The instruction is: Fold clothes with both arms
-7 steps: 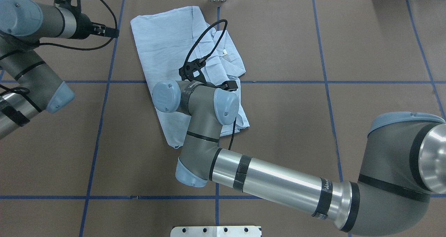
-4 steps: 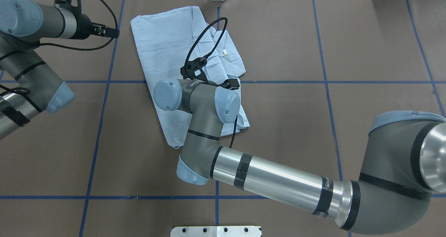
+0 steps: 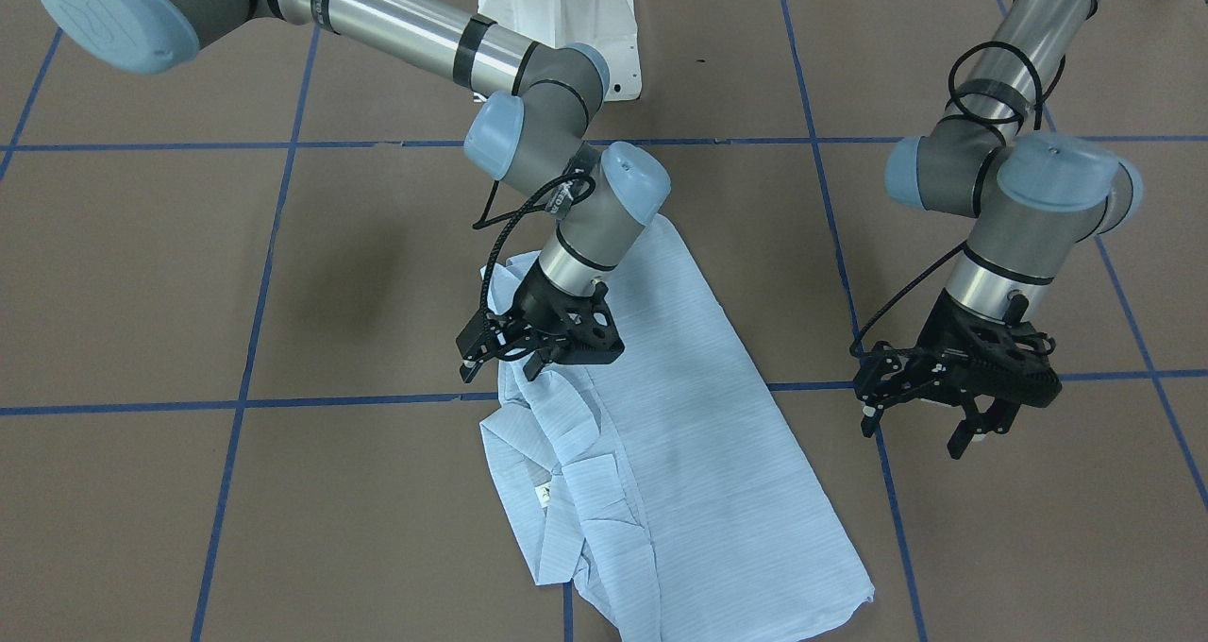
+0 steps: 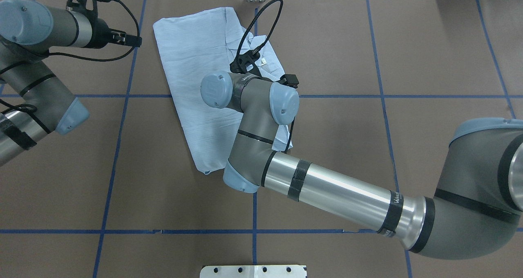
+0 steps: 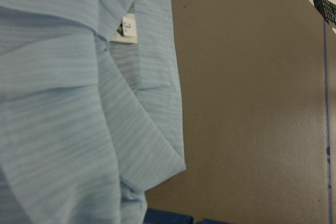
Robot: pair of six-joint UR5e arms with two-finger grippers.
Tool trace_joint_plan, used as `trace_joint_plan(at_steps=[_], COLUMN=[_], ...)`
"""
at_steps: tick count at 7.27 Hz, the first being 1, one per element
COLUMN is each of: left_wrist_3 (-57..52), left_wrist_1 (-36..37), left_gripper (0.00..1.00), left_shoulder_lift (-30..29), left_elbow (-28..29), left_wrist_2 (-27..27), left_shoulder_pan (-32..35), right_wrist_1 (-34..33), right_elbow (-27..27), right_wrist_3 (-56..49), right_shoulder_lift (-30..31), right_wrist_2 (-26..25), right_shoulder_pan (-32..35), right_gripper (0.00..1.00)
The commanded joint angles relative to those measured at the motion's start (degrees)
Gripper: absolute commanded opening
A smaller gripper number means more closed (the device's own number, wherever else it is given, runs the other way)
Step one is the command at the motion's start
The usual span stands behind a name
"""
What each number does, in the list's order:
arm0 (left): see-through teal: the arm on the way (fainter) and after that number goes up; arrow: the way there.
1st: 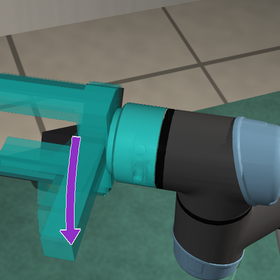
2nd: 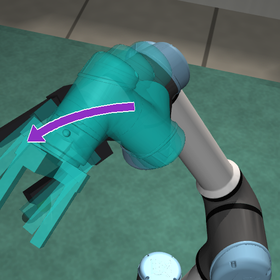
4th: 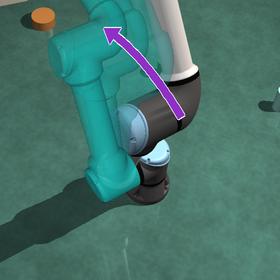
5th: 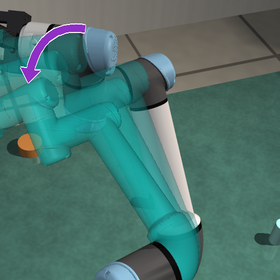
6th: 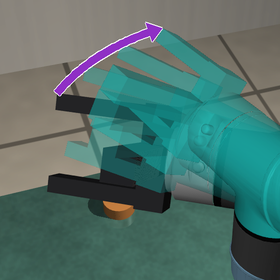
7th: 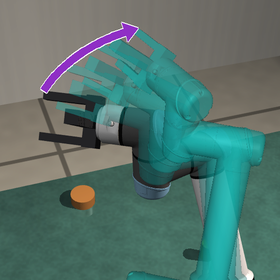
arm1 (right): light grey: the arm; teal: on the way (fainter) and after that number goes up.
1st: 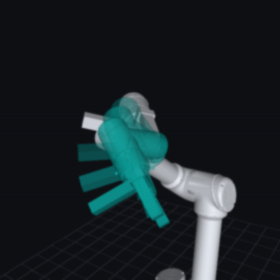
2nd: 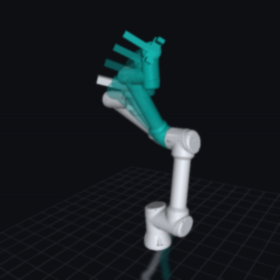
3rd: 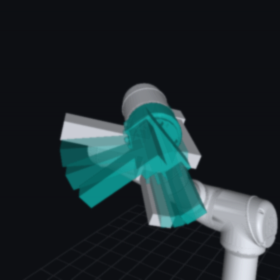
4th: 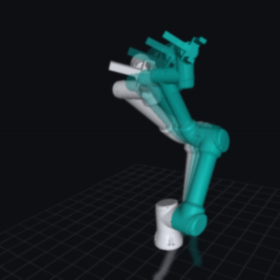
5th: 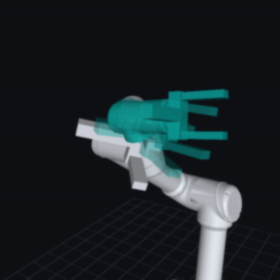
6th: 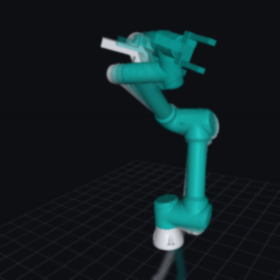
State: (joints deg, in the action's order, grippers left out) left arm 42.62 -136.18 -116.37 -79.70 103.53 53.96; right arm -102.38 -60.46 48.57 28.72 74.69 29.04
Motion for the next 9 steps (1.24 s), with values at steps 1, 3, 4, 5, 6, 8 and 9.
trace_joint_plan(at_steps=[1,3,4,5,6,8,9], left_wrist_3=[0.0,0.0,0.0,0.0,0.0,0.0,0.0], left_wrist_1=[0.0,0.0,0.0,0.0,0.0,0.0,0.0], left_gripper=[1.00,1.00,1.00,1.00,1.00,1.00,1.00], left_shoulder_lift=[0.0,0.0,0.0,0.0,0.0,0.0,0.0], left_elbow=[0.1,0.1,0.1,0.1,0.2,0.2,0.2], left_wrist_2=[0.0,0.0,0.0,0.0,-0.1,-0.1,-0.1], left_shoulder_pan=[-0.1,-0.1,-0.1,-0.1,-0.1,-0.1,-0.1], right_wrist_1=[-0.4,-0.3,-0.3,-0.7,-2.6,-6.4,-7.6], right_elbow=[-3.4,-7.1,-7.1,-7.1,-7.2,-7.8,-8.0], right_wrist_3=[-0.9,2.4,3.9,4.2,4.3,3.1,0.9], right_shoulder_lift=[0.3,-0.5,-1.3,-1.3,-1.2,-0.9,-0.9], right_wrist_2=[2.3,6.1,5.9,5.6,5.6,5.3,4.9], right_shoulder_pan=[1.5,0.2,-2.2,-4.4,-5.0,-5.4,-5.6], right_gripper=[0.97,0.97,0.97,0.97,0.88,0.59,0.53])
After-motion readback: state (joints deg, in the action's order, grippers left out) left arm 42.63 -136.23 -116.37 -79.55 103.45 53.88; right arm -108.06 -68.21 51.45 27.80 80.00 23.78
